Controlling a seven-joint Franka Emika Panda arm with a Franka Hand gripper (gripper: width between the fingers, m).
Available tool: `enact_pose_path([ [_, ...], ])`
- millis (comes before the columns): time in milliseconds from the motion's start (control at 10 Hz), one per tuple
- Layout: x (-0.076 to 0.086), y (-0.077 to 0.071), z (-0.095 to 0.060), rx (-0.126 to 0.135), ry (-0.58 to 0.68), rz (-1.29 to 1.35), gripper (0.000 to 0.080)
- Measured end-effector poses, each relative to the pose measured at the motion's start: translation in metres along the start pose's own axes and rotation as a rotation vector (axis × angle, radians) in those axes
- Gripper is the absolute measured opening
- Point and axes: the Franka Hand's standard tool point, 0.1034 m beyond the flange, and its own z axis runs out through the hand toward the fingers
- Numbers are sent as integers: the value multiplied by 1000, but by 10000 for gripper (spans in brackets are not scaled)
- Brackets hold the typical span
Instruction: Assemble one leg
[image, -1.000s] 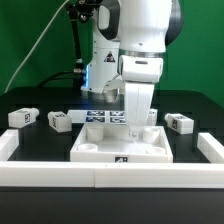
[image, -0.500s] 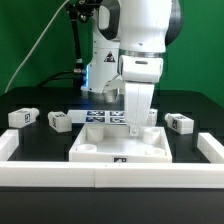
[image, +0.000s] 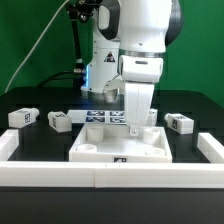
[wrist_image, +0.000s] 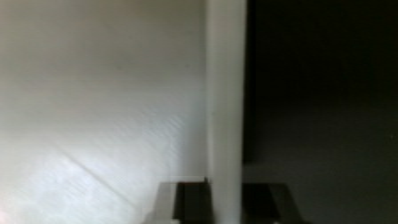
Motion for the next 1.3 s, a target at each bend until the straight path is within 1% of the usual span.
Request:
enact_pose_path([
  [100,-1,3,-1,0,-3,-79,58],
  [300,3,7,0,-3,0,-174,58],
  [400,6,7,0,-4,0,-178,58],
  [800,6,7,0,-6,1,-174,58],
  [1000,24,7,-1,-11,10,-161,58],
  [1200,42,14,-2,-19,19,-185,58],
  [1300,50,14,-2,-14,19,-180,58],
])
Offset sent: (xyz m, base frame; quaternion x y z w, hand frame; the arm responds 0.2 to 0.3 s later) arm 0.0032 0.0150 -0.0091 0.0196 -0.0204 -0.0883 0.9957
